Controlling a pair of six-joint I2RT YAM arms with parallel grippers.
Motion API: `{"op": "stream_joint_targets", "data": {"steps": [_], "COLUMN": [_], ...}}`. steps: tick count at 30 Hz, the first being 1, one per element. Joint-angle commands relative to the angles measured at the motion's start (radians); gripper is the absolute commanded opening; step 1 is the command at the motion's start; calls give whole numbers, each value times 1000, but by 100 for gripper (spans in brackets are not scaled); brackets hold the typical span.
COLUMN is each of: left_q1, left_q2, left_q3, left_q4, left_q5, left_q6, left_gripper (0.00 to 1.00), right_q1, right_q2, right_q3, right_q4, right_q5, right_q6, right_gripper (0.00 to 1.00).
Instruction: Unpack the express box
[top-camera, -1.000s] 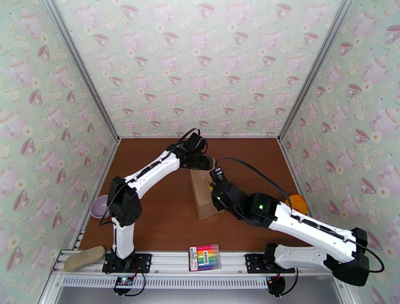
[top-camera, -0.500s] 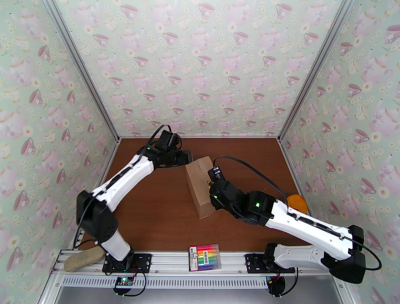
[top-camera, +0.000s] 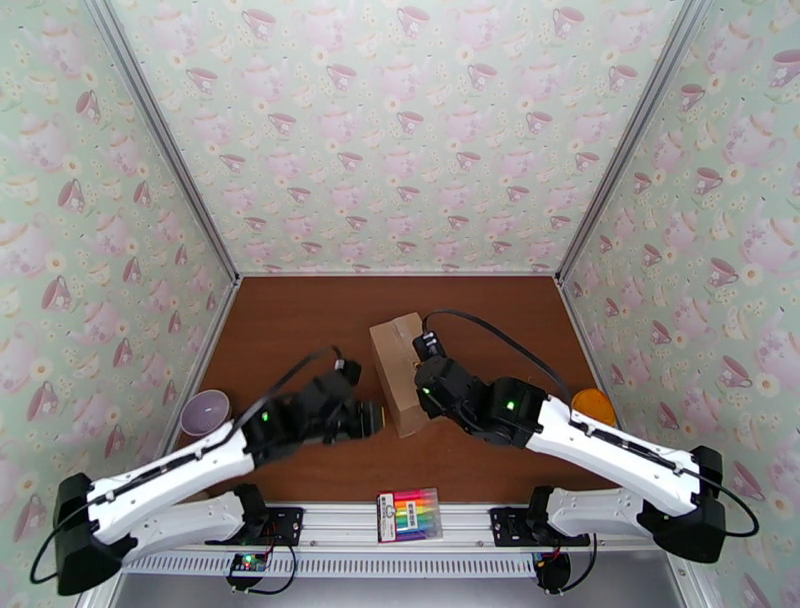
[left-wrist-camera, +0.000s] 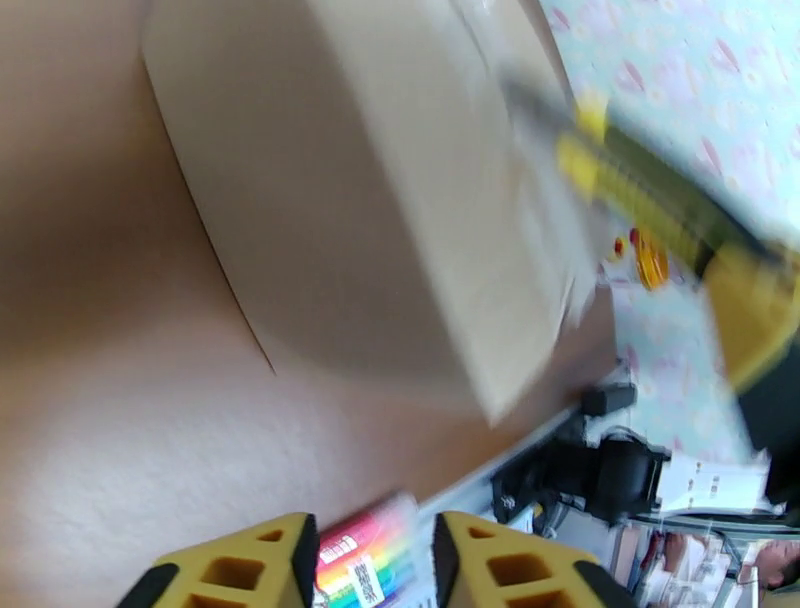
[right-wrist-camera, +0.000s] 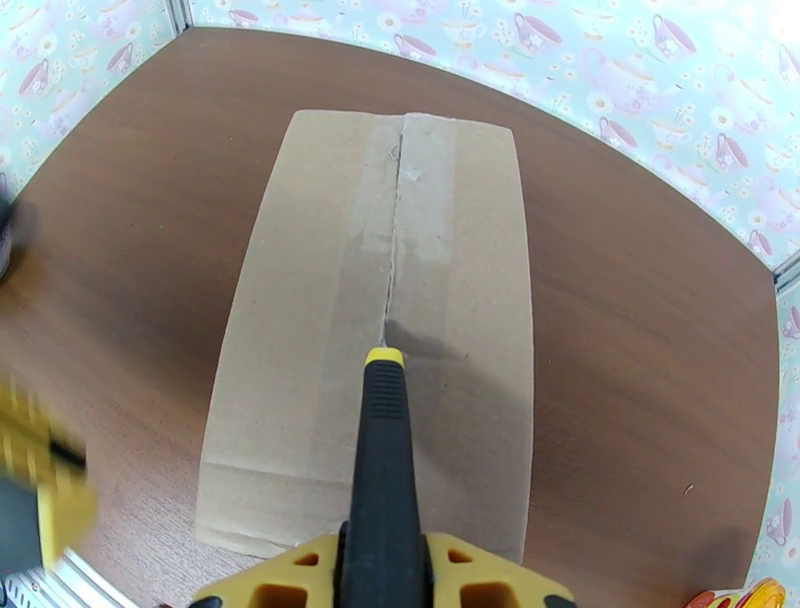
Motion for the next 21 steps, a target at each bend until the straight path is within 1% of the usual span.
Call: {"op": "stream_joint_targets", "data": {"steps": [1, 4, 6, 8, 10, 11, 14, 21], "left_q1": [-117, -208, -255, -285, -295, -295, -295, -295], "left_q2": [20, 125, 210, 295, 367, 396, 457, 538], "left_q3": [-74, -63, -44, -38, -37, -29, 5, 63], "left_q4": [290, 388, 451, 543, 643, 663, 676, 699], "left_q5": [-176, -263, -316, -348, -377, -401, -468, -547], "left_q6": [-215, -250, -288, -331, -354, -362, -362, -325], "left_gripper": [38, 37, 37, 37, 36, 36, 36, 37], "right_q1": [7, 7, 6, 6, 6, 6, 6, 6], "right_q2": [23, 35, 42, 44, 42, 37, 19, -1], "right_q3": [31, 37, 39, 39, 37, 36, 34, 43], "right_q4": [-24, -15, -5, 0, 2, 0, 0, -25], "right_q5": [11, 17, 18, 11, 6, 5, -2, -13], "right_q6": [-3, -12, -15, -19, -22, -22, -21, -25], "right_gripper": [0, 0, 0, 0, 0, 0, 0, 0]}}
